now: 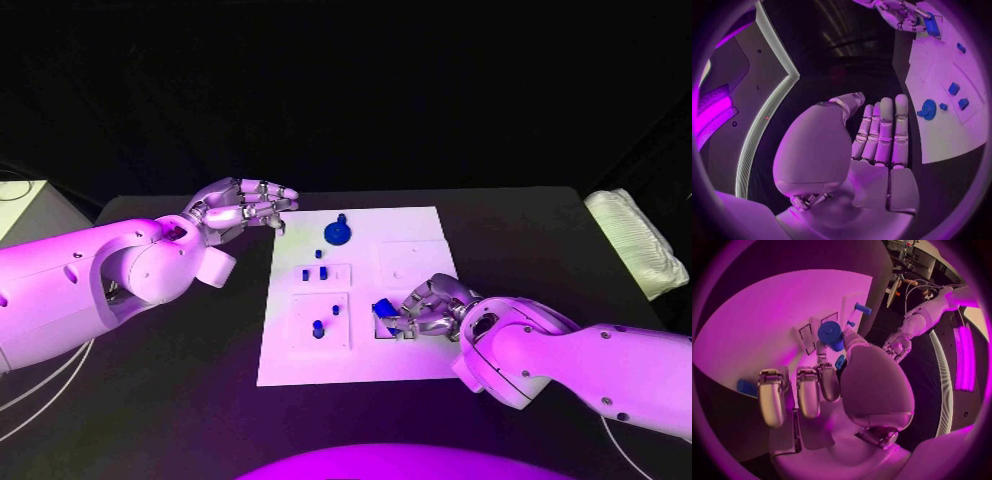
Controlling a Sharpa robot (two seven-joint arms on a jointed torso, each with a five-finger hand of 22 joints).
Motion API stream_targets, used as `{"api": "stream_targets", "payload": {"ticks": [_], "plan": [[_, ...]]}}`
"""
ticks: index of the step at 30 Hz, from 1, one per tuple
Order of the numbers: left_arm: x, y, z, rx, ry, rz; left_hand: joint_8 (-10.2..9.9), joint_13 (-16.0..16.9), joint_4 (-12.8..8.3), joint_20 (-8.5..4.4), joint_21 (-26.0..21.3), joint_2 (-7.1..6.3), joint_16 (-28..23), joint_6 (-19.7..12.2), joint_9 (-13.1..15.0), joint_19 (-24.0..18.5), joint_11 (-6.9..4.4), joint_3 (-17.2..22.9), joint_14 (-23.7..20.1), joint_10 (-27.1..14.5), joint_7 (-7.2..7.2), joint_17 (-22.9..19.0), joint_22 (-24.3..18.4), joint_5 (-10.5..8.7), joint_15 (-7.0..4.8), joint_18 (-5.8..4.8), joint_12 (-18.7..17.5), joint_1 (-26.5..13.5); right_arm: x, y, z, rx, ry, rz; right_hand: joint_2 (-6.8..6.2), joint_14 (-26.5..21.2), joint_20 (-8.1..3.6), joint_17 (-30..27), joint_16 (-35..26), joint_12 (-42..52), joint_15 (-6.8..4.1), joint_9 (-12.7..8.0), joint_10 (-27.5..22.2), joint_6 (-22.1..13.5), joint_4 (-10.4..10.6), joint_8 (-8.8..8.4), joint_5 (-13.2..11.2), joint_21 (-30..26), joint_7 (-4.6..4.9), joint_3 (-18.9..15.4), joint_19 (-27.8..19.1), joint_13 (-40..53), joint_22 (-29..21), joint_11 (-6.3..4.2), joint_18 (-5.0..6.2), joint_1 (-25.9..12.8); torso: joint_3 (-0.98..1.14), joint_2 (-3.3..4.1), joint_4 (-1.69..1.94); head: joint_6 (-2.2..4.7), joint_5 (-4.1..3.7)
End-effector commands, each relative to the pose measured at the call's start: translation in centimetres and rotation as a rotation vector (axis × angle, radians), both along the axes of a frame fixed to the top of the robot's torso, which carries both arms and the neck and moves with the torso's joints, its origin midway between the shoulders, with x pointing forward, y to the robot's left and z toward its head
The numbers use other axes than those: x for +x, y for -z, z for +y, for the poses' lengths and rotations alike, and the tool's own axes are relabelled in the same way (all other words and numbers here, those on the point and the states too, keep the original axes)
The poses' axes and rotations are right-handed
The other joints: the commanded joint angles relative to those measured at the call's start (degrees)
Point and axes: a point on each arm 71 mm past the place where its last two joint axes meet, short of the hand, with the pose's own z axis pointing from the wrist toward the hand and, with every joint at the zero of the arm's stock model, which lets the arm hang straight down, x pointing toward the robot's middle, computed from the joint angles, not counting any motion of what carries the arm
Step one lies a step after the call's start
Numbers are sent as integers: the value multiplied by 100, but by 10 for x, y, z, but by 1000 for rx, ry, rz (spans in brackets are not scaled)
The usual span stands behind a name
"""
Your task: Assemble the parts on the task board
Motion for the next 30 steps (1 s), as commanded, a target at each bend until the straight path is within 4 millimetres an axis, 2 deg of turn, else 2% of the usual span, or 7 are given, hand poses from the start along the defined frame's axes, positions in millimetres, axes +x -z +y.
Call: {"api": "stream_targets", "payload": {"ticks": [1, 10, 13, 17, 19, 27, 30], "plan": [[-1, -1, -2, -13, 16, 2, 25, 6, -26, -1, -29, 37, -25, -25, -7, 44, -7, -21, 11, -15, 4, 6, -7, 7, 2, 83, 20, 20, -1, 3, 0, -11, -6, 21, 3, 530, -52, 1183, 18, 17, -53, 10, 83, 116, -11, 36, -22, 40, -73, 7, 599, 708, 1510, 6, -82, -67, 3, 3, -3, -5, 4], [-1, 0, -2, -12, 16, 3, 28, 5, -24, -1, -33, 36, -28, -29, -9, 48, -6, -24, 12, -18, 6, 8, -11, 6, 4, 82, 20, 15, 0, 4, -1, -30, -12, 28, -48, 529, -49, 1182, 16, -11, -50, 9, 80, 107, 1, 71, -23, 40, -74, -132, 599, 715, 1510, 8, -82, -396, 0, -1, -3, -3, -8], [-1, 0, -1, -11, 16, 4, 28, 5, -22, -1, -35, 39, -28, -30, -10, 49, -5, -24, 12, -19, 7, 9, -12, 7, 4, 82, 20, 13, 0, 4, 0, -32, -22, 28, -48, 527, -49, 1178, 13, -46, -52, 26, 71, 76, 4, 126, -35, 40, -81, -574, 599, 721, 1510, 5, -82, -755, 0, 0, 2, -7, -13], [-1, 0, -1, -11, 15, 4, 28, 5, -22, -1, -35, 39, -28, -30, -10, 49, -5, -24, 12, -19, 7, 9, -12, 7, 4, 82, 20, 13, 0, 4, 1, -28, -31, 21, 128, 527, -44, 1179, 10, -116, -47, 43, 49, 14, 16, 195, -15, 40, -75, -1311, 599, 713, 1510, 10, -82, -950, 2, 2, 3, -9, -14], [-1, 0, -1, -11, 14, 4, 28, 5, -22, -1, -35, 39, -28, -30, -10, 49, -5, -24, 12, -19, 7, 9, -12, 7, 4, 82, 20, 13, 0, 3, 2, -27, -37, 14, 177, 528, -42, 1184, 11, -126, -45, 46, 49, 1, 22, 215, -7, 40, -74, -1504, 599, 718, 1510, 12, -82, -973, 1, 0, 2, -13, -12], [-1, 0, 0, -10, 11, 4, 29, 4, -19, -1, -38, 45, -30, -33, -12, 52, -4, -22, 12, -22, 8, 10, -14, 8, 5, 82, 20, 11, 0, 2, 2, -26, -48, -9, 197, 529, -41, 1190, 13, -147, -44, 46, 40, -8, 20, 222, -3, 40, -72, -1570, 599, 709, 1510, 13, -82, -975, -1, -1, -2, -23, -3], [-1, 0, 0, -10, 11, 4, 29, 4, -19, -1, -38, 45, -30, -33, -12, 52, -4, -22, 12, -22, 8, 10, -14, 8, 5, 82, 20, 11, 0, 1, 1, -26, -49, -18, 251, 529, -39, 1188, 12, -155, -42, 45, 37, -21, 11, 227, -2, 40, -70, -1597, 599, 709, 1510, 15, -82, -922, 0, -1, 0, -27, -4]]}}
